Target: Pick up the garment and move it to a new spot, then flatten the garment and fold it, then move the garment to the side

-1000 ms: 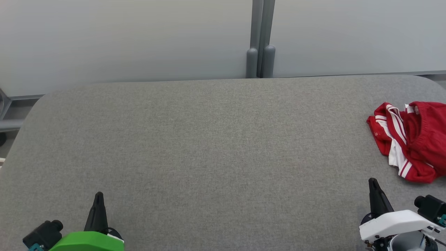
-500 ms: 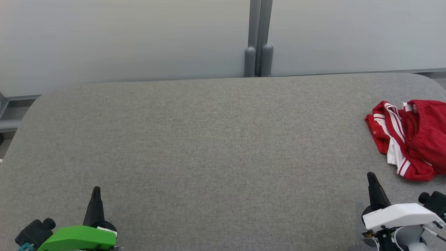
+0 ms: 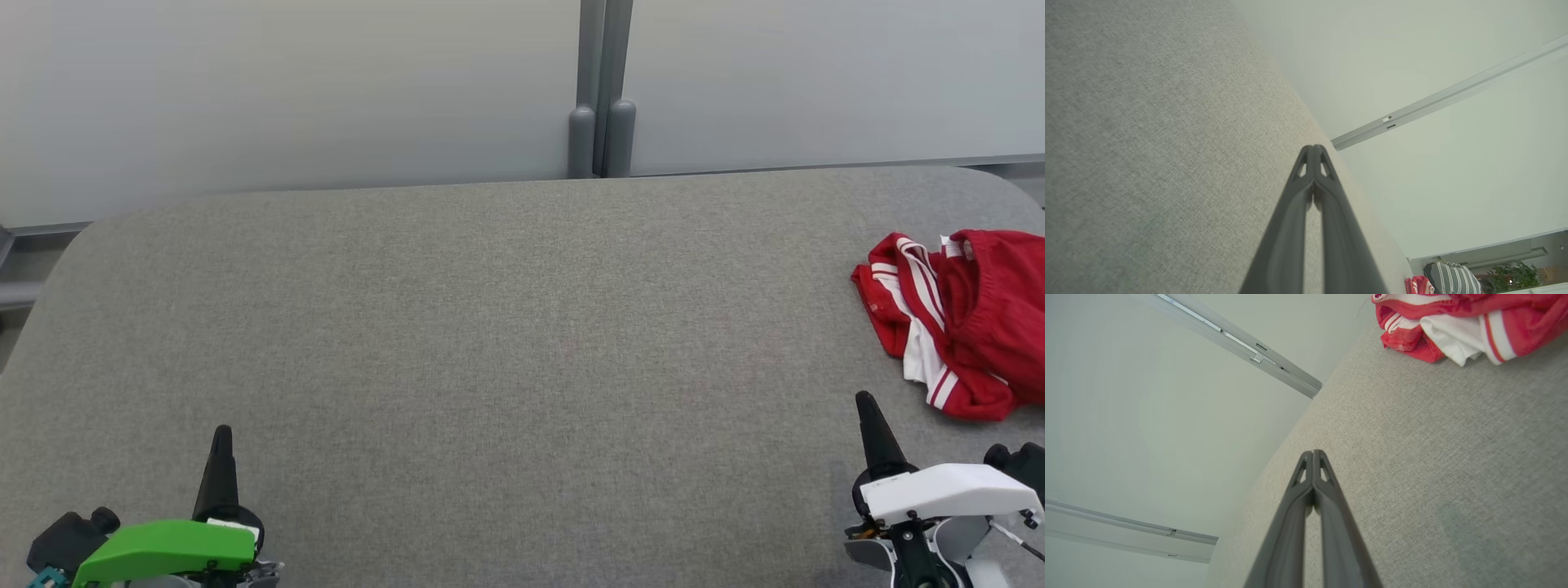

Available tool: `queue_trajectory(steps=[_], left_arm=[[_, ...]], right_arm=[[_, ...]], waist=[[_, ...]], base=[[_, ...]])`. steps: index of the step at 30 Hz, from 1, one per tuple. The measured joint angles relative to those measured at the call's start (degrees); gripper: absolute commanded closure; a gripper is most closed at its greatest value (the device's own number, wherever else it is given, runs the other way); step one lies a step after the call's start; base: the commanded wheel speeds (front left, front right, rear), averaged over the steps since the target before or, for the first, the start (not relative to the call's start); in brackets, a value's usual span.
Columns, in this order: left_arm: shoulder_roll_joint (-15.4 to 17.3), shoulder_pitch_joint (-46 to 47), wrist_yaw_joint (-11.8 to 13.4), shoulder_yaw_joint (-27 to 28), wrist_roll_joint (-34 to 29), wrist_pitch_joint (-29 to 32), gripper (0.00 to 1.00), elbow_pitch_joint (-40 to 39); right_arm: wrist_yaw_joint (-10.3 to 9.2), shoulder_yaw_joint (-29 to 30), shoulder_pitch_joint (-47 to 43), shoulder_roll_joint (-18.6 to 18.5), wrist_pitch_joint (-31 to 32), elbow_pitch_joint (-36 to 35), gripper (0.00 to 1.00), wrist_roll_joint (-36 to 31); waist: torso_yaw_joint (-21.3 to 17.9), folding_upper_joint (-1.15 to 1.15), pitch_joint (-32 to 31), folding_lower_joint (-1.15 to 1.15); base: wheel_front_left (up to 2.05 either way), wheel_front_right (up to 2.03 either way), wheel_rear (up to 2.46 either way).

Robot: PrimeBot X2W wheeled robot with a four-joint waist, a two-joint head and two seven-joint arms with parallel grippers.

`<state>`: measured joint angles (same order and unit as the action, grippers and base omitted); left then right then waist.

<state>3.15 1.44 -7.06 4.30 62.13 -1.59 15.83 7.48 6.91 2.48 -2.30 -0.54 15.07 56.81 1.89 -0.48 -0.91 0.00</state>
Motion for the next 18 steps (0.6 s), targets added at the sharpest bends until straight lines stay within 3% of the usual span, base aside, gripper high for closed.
queue_trajectory(steps=[18], left_arm=[[-0.11,1.2,-0.04,0.84,10.16,2.38,1.0,-0.91]], right_arm=[[0.0,-0.11,1.37,-0.12,2.68,-0.03,1.0,11.9]], waist=[[-0.53,0.0,0.31,0.0]], base=[[0.0,0.0,0.0]])
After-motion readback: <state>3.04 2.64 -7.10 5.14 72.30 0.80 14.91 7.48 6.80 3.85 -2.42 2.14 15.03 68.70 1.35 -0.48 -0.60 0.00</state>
